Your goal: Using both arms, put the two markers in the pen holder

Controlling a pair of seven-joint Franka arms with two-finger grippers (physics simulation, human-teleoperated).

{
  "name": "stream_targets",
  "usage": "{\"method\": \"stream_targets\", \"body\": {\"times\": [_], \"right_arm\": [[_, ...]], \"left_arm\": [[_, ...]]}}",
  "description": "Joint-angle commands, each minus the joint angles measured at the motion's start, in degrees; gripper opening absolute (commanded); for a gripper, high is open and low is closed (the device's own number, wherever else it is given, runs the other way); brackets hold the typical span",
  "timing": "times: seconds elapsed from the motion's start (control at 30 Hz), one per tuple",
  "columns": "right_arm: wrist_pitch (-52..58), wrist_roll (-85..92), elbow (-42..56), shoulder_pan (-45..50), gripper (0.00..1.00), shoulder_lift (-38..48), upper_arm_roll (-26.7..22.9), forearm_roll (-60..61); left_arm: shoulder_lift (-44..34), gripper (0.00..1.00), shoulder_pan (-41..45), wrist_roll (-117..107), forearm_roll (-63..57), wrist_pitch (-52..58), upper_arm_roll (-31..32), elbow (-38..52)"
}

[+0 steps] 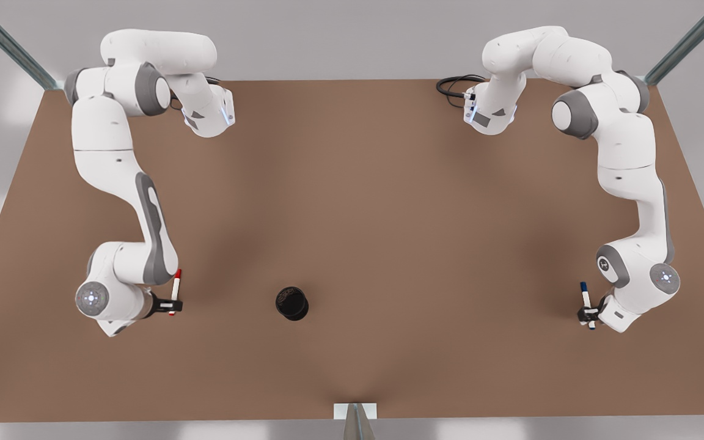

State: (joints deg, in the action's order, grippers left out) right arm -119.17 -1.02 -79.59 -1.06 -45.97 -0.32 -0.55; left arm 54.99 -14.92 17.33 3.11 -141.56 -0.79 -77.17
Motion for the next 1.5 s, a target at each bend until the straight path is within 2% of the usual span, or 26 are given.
{"method": "stream_targets", "body": {"times": [0.0,0.17,0.2,0.27,0.33,0.5,0.57,0.8,0.9,1.07,1.23,1.33,1.37,1.47], "right_arm": [[-1.4,-1.7,0.0,0.0,0.93,-0.1,0.0,0.1],[0.1,-1.2,-0.2,-0.4,0.9,-1.7,0.1,0.4],[-0.2,-1.0,-0.1,-0.4,0.88,-2.9,0.1,0.3],[-0.4,-1.1,0.6,-0.4,0.86,-4.0,0.1,0.3],[-1.8,-1.2,0.6,-0.5,0.8,-4.8,0.1,0.4],[-2.1,-1.3,0.6,-0.5,0.66,-5.0,0.1,0.3],[-2.0,-1.2,0.6,-0.5,0.58,-5.0,0.1,0.3],[-2.0,-1.2,0.6,-0.5,0.4,-5.0,0.1,0.3],[-2.0,-1.1,0.6,-0.5,0.29,-5.0,0.1,0.3],[-1.4,-0.9,1.5,0.0,0.22,-3.9,0.2,0.2],[1.3,0.9,1.5,0.0,0.21,5.1,0.4,-0.1],[8.8,1.1,1.5,0.6,0.21,15.3,0.5,-1.6],[14.8,2.2,1.5,0.4,0.21,20.6,0.6,-1.6],[22.2,3.5,1.1,-0.6,0.21,27.2,0.5,-1.3]], "left_arm": [[-0.1,0.69,0.1,1.3,-0.3,-0.6,0.0,0.3],[-0.1,0.69,0.1,1.2,-0.4,-0.6,0.0,1.1],[-0.1,0.67,0.1,1.2,-0.4,-0.6,0.0,1.1],[-0.1,0.53,0.1,1.2,-0.3,-0.6,0.0,1.1],[-0.1,0.49,0.1,1.2,-0.3,-0.6,0.0,1.1],[0.4,0.48,0.3,1.1,-0.4,-0.6,0.0,1.1],[0.4,0.48,0.3,1.1,-0.4,-0.6,0.0,1.1],[0.6,0.36,0.3,1.0,-0.4,-0.6,0.0,1.1],[0.4,0.36,0.3,1.0,-0.4,-0.6,0.0,1.2],[0.4,0.29,0.3,1.0,-0.4,-0.6,0.0,1.2],[-0.1,0.27,0.5,0.9,-0.4,2.1,0.0,2.5],[-1.8,0.27,0.8,-0.6,-0.4,6.9,-0.1,3.3],[-3.3,0.27,2.1,-1.7,-0.4,10.0,-1.1,3.4],[-6.2,0.27,3.0,-2.9,-0.4,15.8,-1.7,3.8]]}}
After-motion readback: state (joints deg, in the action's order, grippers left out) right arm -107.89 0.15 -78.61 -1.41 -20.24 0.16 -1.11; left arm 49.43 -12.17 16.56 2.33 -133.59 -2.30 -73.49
